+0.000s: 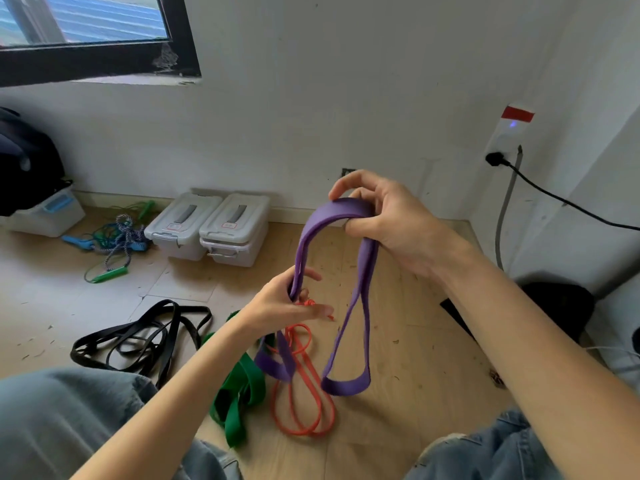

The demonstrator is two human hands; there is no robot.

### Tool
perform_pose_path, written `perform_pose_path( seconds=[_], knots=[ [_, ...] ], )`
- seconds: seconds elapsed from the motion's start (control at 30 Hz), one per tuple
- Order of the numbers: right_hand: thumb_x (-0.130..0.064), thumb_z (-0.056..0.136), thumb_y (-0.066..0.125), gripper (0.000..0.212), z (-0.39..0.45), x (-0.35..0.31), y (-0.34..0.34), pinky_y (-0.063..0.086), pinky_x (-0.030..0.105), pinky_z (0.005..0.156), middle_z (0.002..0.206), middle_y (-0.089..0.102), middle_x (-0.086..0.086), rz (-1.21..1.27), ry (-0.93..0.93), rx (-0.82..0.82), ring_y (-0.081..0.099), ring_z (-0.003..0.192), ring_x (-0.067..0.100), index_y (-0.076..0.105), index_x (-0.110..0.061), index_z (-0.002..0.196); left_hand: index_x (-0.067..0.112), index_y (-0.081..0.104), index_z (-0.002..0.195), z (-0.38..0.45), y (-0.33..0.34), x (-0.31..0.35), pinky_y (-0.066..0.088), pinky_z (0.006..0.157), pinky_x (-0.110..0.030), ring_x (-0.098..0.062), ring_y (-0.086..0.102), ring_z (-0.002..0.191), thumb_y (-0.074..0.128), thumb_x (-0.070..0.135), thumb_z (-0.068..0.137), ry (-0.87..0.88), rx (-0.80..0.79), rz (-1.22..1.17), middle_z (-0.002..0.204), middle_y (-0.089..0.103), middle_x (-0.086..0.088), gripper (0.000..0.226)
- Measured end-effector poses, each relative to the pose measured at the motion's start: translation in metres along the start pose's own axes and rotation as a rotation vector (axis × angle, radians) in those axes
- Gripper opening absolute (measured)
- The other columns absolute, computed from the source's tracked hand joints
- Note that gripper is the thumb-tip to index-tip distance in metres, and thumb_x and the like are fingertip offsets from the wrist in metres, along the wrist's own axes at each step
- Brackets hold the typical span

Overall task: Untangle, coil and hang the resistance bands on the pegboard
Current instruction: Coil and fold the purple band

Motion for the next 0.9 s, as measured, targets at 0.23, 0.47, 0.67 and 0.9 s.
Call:
perform_pose_path(
  seconds=[0.23, 0.47, 0.67, 0.9],
  knots=[
    [0.009, 0.078, 0.062, 0.032, 0.014, -0.013, 0.017, 0.044, 0.013, 0.063, 0.077, 0.058, -0.001, 0.112, -0.068, -0.031, 0.054, 0.062, 0.002, 0.06, -0.021, 0.09, 0.032, 0.059, 0.104, 0.005, 0.018, 0.02, 0.05, 0.067, -0.019, -0.003, 0.058, 0.067, 0.082, 0.017, 0.067, 0.022, -0.179, -0.063, 0.072, 0.057, 0.011, 0.047],
    [-0.002, 0.077, 0.069, 0.04, 0.011, 0.004, 0.026, 0.05, 0.015, 0.074, 0.095, 0.061, 0.002, 0.37, -0.034, 0.054, 0.063, 0.08, 0.005, 0.055, -0.02, 0.109, 0.025, 0.067, 0.087, 0.007, 0.029, 0.025, 0.056, 0.075, -0.026, -0.01, 0.068, 0.083, 0.077, 0.011, 0.072, 0.024, -0.086, -0.126, 0.086, 0.071, 0.006, 0.023],
    [-0.042, 0.067, 0.069, 0.044, -0.021, 0.059, 0.025, 0.045, 0.005, 0.074, 0.119, 0.056, -0.013, 0.093, 0.188, -0.113, 0.056, 0.097, -0.013, 0.051, -0.034, 0.106, 0.011, 0.066, 0.092, 0.002, 0.019, 0.025, 0.053, 0.08, -0.03, -0.017, 0.067, 0.082, 0.073, 0.01, 0.077, 0.019, -0.086, -0.107, 0.092, 0.069, -0.012, 0.017],
    [-0.024, 0.074, 0.075, 0.022, -0.02, 0.063, 0.018, 0.054, 0.031, 0.071, 0.082, 0.069, 0.003, -0.19, 0.086, -0.028, 0.065, 0.074, 0.015, 0.068, -0.01, 0.09, 0.022, 0.062, 0.086, 0.009, 0.021, 0.033, 0.055, 0.075, -0.038, -0.019, 0.064, 0.076, 0.071, 0.008, 0.078, 0.105, -0.138, 0.049, 0.08, 0.064, 0.002, 0.019]
  ],
)
Point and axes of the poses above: each hand's wrist, its own z-axis towards the middle knuckle, its own y-axis out of the palm, x = y × z, the point moved 6 cm from there along z, towards the middle knuckle
